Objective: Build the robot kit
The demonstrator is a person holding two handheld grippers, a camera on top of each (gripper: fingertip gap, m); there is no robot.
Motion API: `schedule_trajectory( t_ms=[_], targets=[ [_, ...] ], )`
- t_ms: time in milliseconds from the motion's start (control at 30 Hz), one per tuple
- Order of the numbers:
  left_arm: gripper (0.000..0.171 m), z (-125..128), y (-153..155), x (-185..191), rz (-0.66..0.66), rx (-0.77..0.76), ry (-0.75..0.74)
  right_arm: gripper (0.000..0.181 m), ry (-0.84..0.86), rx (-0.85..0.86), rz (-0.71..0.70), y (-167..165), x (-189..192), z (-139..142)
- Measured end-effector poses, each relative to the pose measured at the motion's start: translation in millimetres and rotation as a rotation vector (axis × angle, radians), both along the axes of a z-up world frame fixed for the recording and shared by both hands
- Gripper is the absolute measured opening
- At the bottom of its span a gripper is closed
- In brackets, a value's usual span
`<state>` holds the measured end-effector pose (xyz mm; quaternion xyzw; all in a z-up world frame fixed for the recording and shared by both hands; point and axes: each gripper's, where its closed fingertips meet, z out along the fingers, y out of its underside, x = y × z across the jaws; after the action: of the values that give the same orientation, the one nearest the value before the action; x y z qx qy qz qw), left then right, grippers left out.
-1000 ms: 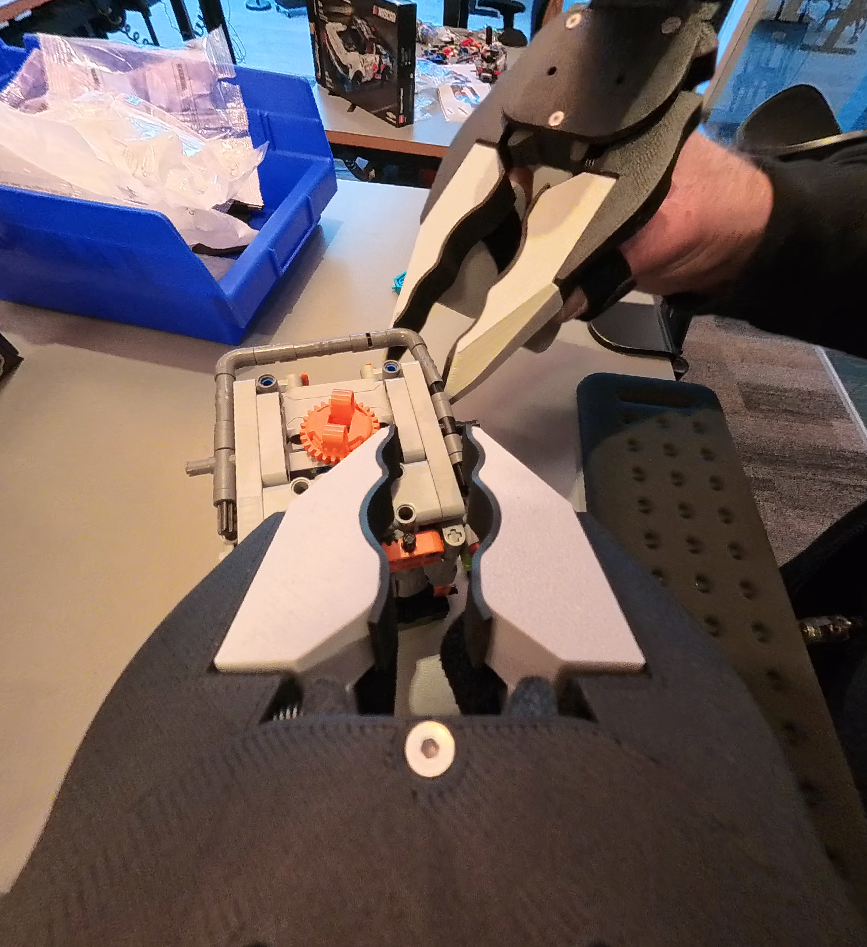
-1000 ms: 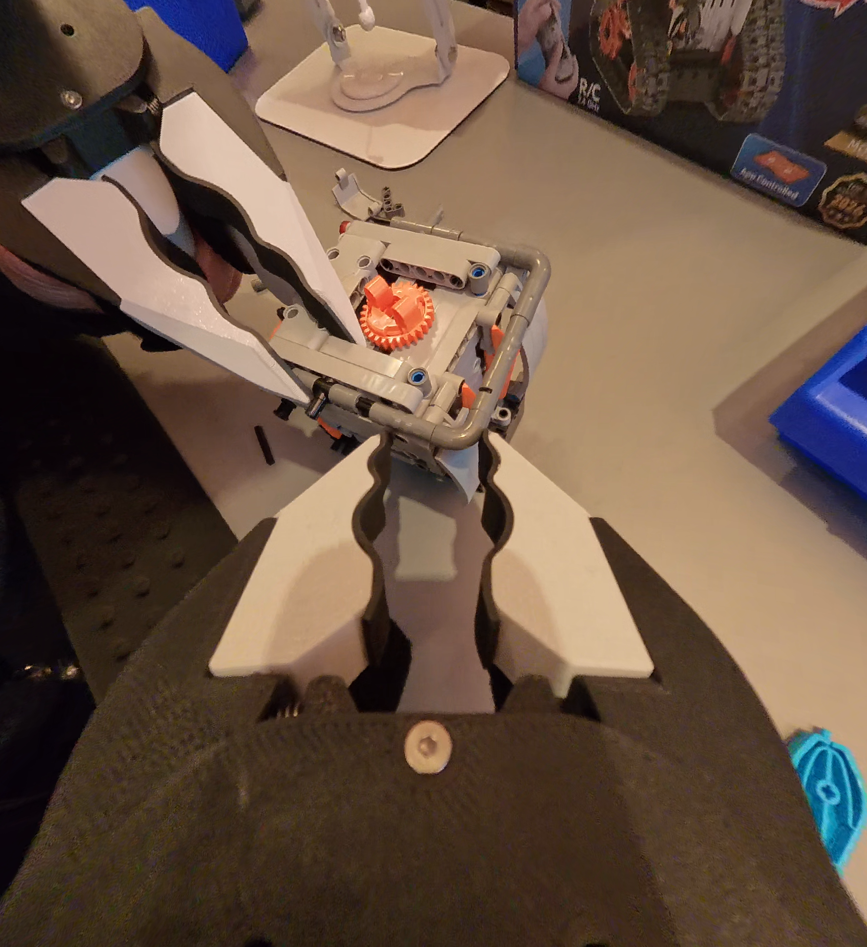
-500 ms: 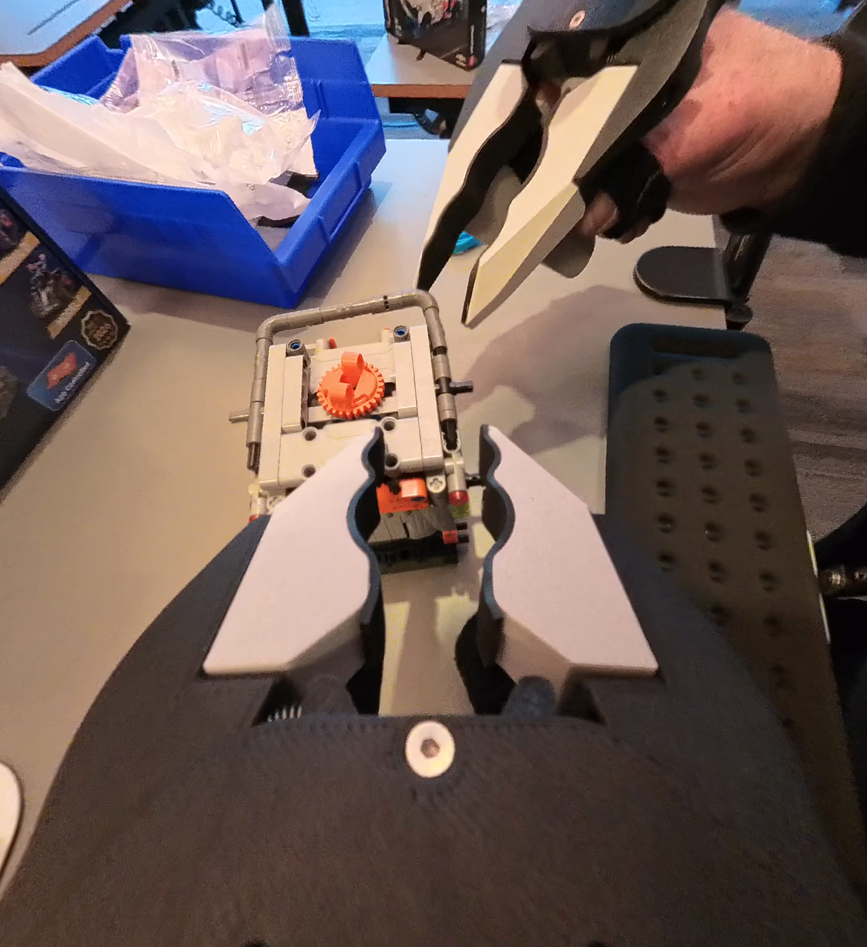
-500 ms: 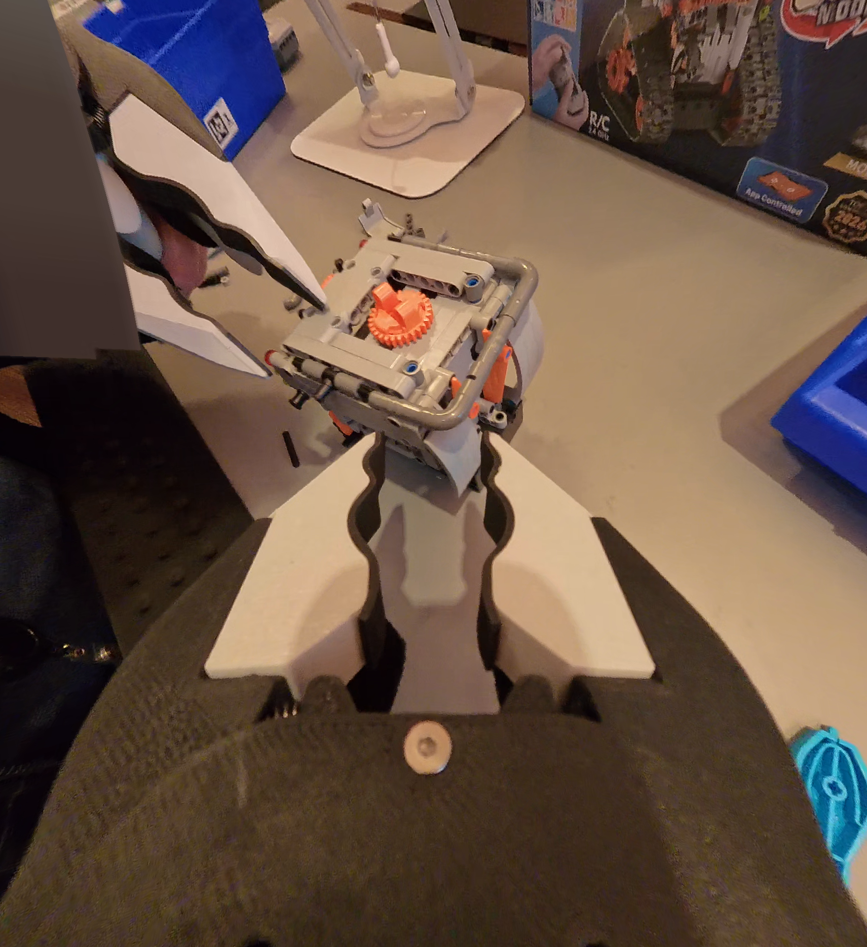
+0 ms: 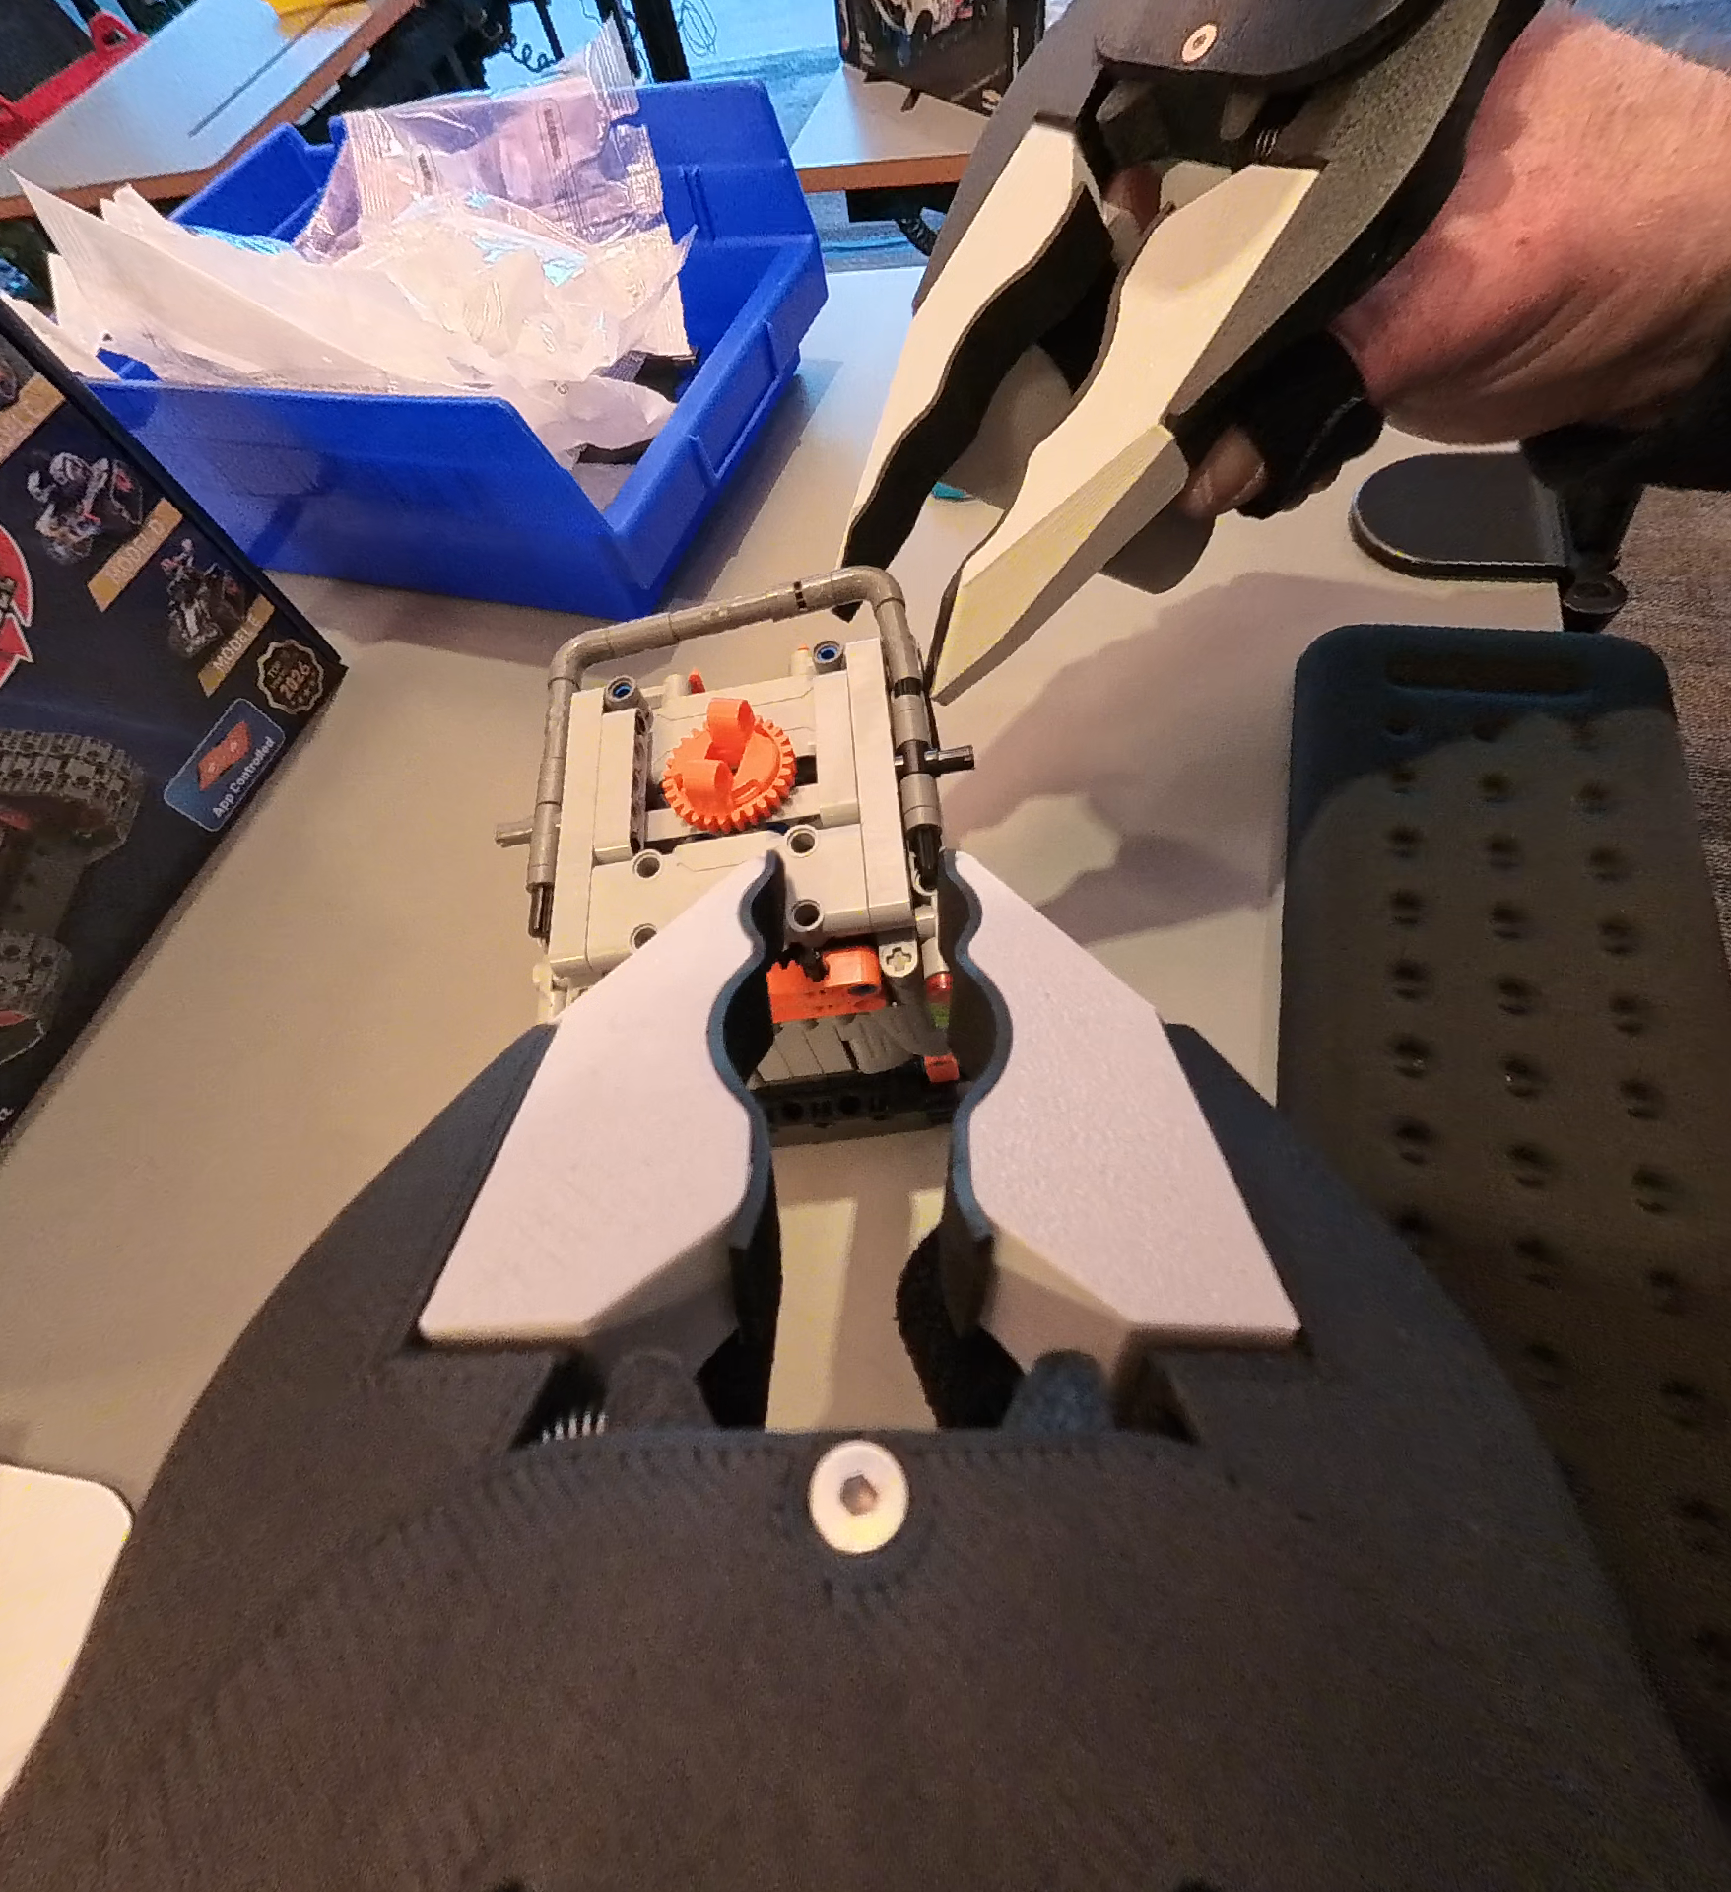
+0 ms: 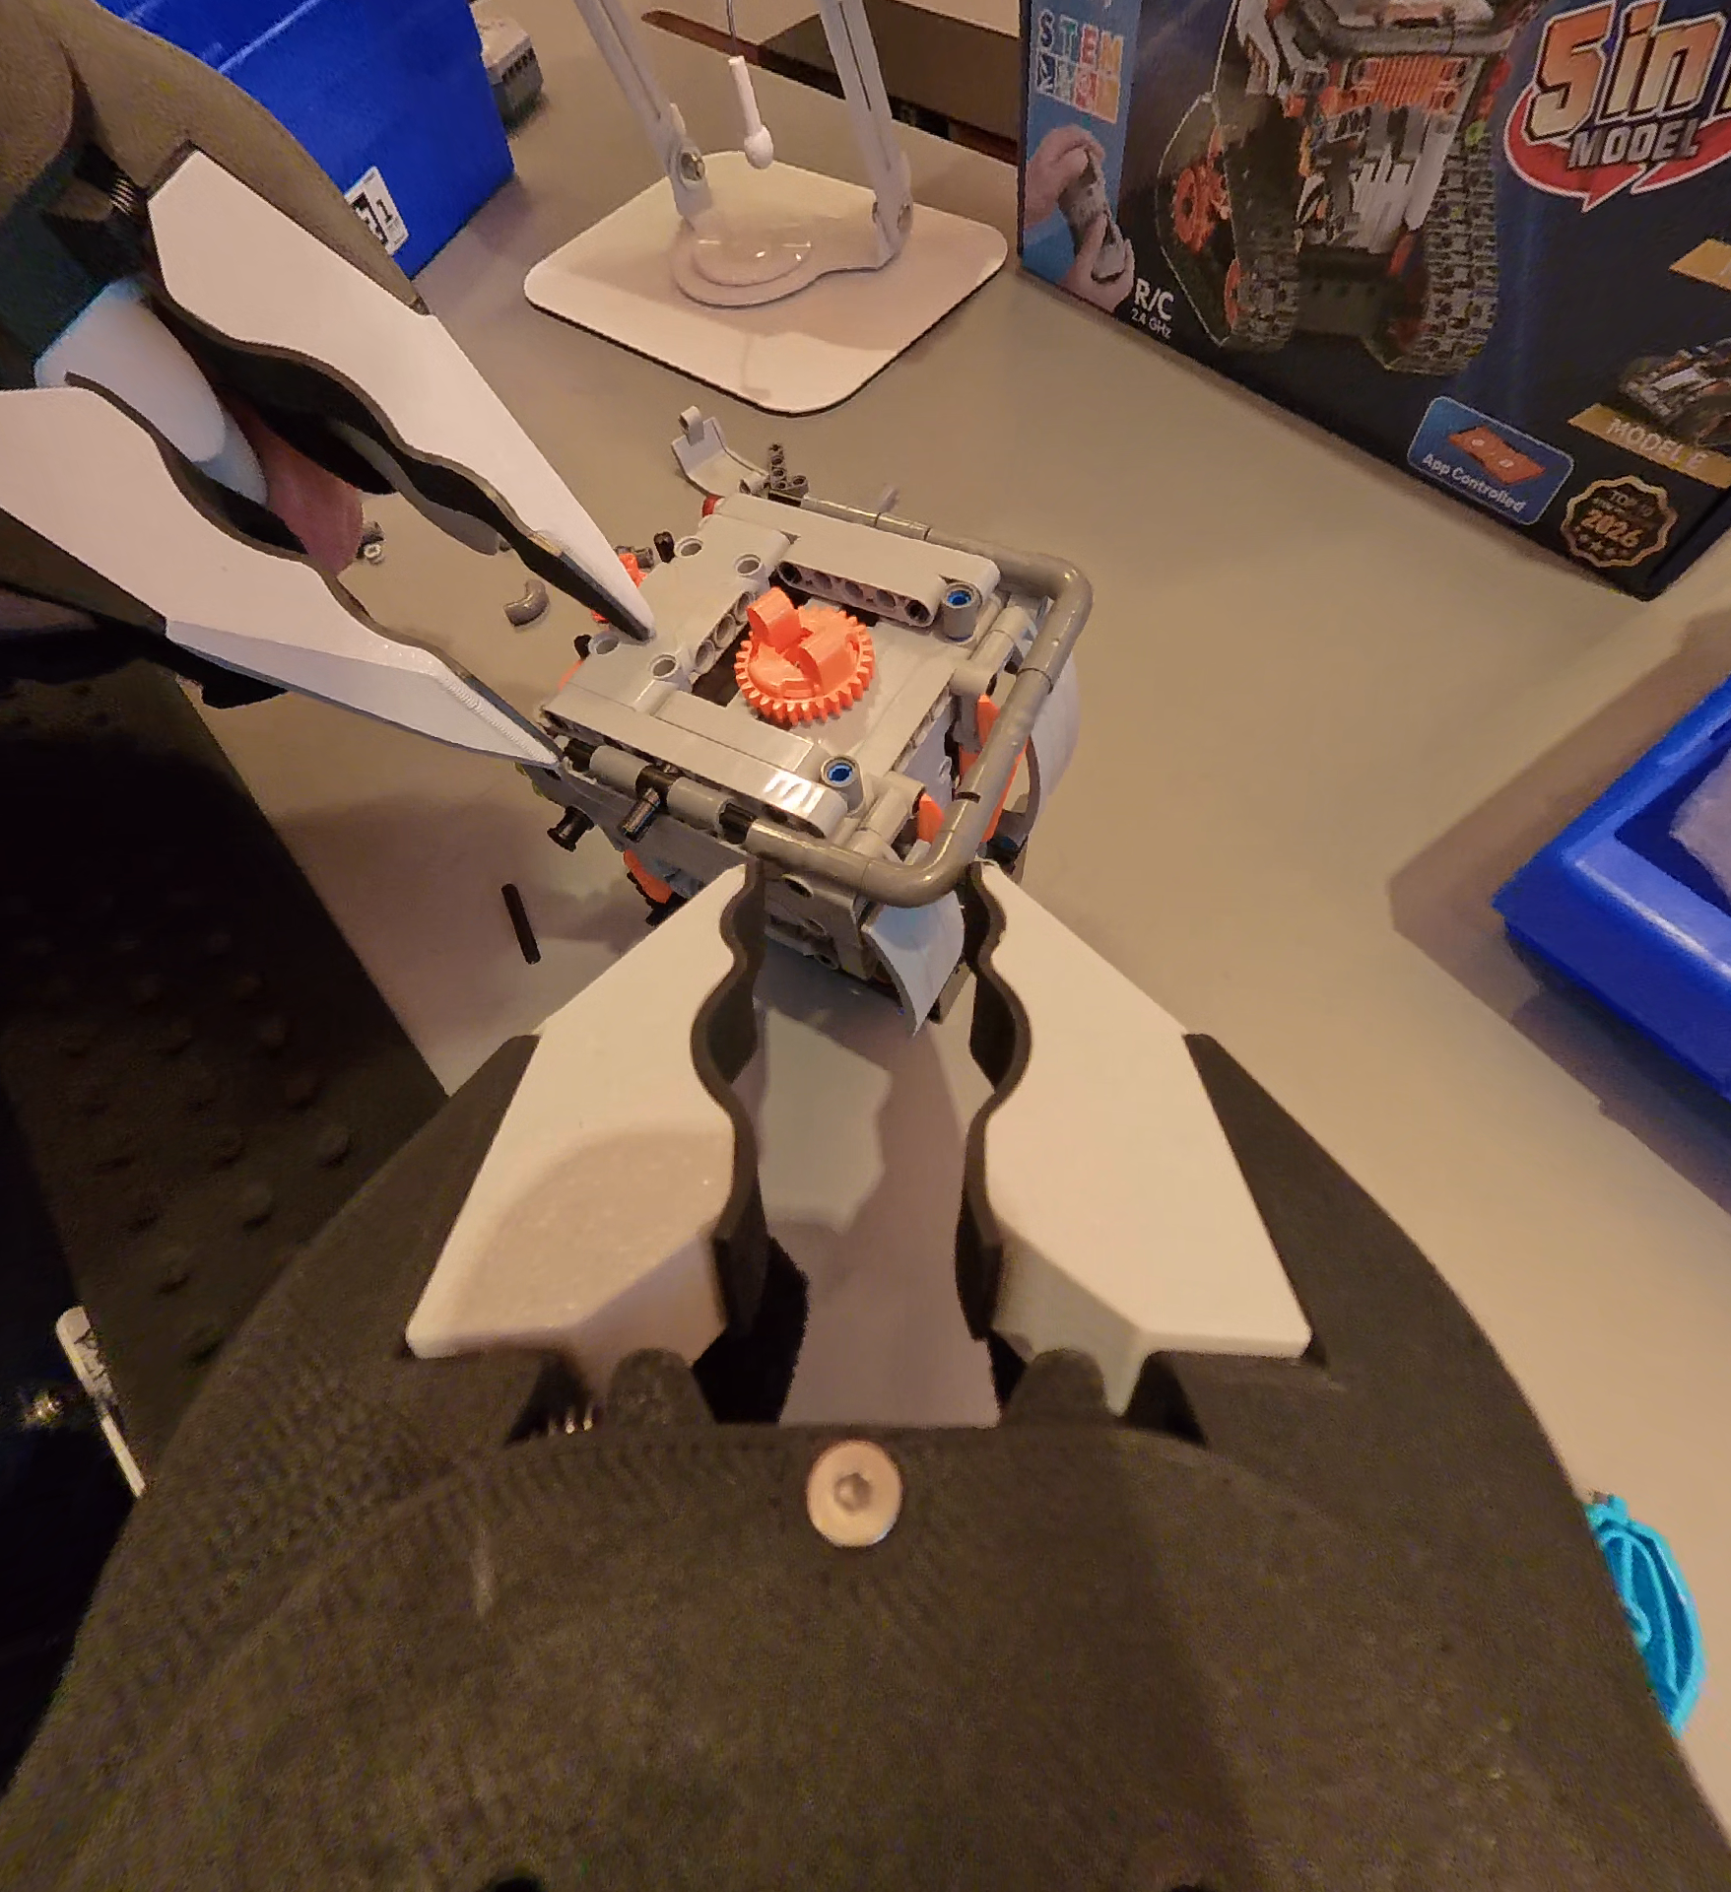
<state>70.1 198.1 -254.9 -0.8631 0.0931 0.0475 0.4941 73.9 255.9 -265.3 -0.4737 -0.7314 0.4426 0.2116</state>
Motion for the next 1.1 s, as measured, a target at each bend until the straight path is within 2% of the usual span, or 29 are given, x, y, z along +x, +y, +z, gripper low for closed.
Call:
schedule_trajectory(
  t_ms=[500, 533, 567, 600, 633, 700, 767, 900, 1000, 1100],
  targets=[
    [0.023, 0, 5, 0, -0.039, 0.015, -0.018, 0.032, -0.047, -0.088, -0.011, 2, -3, 0],
    [0.021, 0, 6, 1, -0.045, 0.015, -0.007, 0.032, -0.054, -0.098, -0.011, 1, -4, 0],
    [0.0, 1, 7, 9, -0.086, 0.028, -0.018, 0.03, -0.056, -0.091, -0.007, 0, -4, -1],
    [0.0, -4, 7, 20, -0.132, 0.01, -0.027, 0.029, -0.053, -0.074, 0.004, -4, -5, -1],
    [0.0, -21, 7, 25, -0.138, -0.069, -0.003, 0.027, -0.048, -0.046, 0.017, -7, -6, -2],
    [0.0, -30, 9, 25, -0.119, -0.074, 0.075, 0.015, -0.048, 0.012, 0.003, -4, -6, -6],
    [0.0, -14, 6, 31, -0.136, -0.016, -0.002, 0.017, -0.037, -0.024, 0.002, -4, -5, -4],
    [0.004, 2, -6, 6, -0.054, 0.01, 0.031, 0.028, -0.005, -0.074, -0.001, 0, -5, 7],
    [0.013, 6, -15, -10, 0.014, 0.02, 0.015, 0.027, 0.066, 0.02, 0.031, -3, -7, 18],
    [0.015, 8, -19, -16, 0.056, 0.042, 0.045, 0.024, 0.139, 0.183, 0.089, -12, -12, 22]
  ],
)
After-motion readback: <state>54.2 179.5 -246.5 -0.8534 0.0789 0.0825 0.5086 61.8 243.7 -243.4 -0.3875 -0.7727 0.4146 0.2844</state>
